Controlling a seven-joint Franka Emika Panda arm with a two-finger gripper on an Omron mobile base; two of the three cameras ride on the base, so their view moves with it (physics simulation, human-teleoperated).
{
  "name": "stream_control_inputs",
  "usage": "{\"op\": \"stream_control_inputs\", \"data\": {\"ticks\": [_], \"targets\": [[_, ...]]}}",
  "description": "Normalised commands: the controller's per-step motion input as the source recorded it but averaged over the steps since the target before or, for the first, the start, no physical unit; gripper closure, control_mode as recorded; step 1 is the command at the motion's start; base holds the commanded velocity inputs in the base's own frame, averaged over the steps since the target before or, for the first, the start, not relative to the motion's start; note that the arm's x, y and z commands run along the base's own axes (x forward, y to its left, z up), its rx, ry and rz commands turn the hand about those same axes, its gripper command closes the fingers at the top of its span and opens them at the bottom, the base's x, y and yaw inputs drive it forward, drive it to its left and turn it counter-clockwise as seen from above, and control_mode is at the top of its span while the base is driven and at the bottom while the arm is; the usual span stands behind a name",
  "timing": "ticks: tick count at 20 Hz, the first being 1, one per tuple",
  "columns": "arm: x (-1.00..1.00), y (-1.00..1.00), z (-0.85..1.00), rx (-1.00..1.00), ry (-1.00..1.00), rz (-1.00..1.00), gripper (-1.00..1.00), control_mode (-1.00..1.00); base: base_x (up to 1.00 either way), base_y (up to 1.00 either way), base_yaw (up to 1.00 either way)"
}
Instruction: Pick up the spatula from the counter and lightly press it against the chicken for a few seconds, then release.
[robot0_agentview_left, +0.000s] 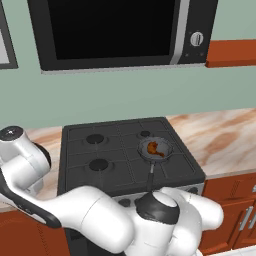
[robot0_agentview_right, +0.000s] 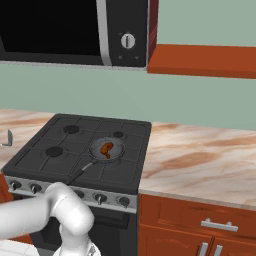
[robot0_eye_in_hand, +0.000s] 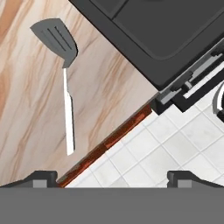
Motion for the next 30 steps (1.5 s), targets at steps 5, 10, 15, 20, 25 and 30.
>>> {"op": "stream_control_inputs", "data": {"ticks": [5,10,15,20,25,30], "targets": [[-0.04,0.02,-0.05,-0.03,0.00,-0.04,-1.00,-1.00,0.00,0.00,0.00],[0.00,0.02,-0.08,-0.03,0.00,-0.04,-1.00,-1.00,0.00,0.00,0.00],[0.00,0.02,-0.09,-0.04,0.00,-0.04,-1.00,-1.00,0.00,0.00,0.00],[0.00,0.09,-0.03,-0.04,0.00,-0.05,-1.00,-1.00,0.00,0.00,0.00],[0.00,0.07,0.00,-0.05,0.00,-0.04,-1.00,-1.00,0.00,0.00,0.00],[0.00,0.08,0.00,-0.05,0.00,-0.03,-1.00,-1.00,0.00,0.00,0.00]]}}
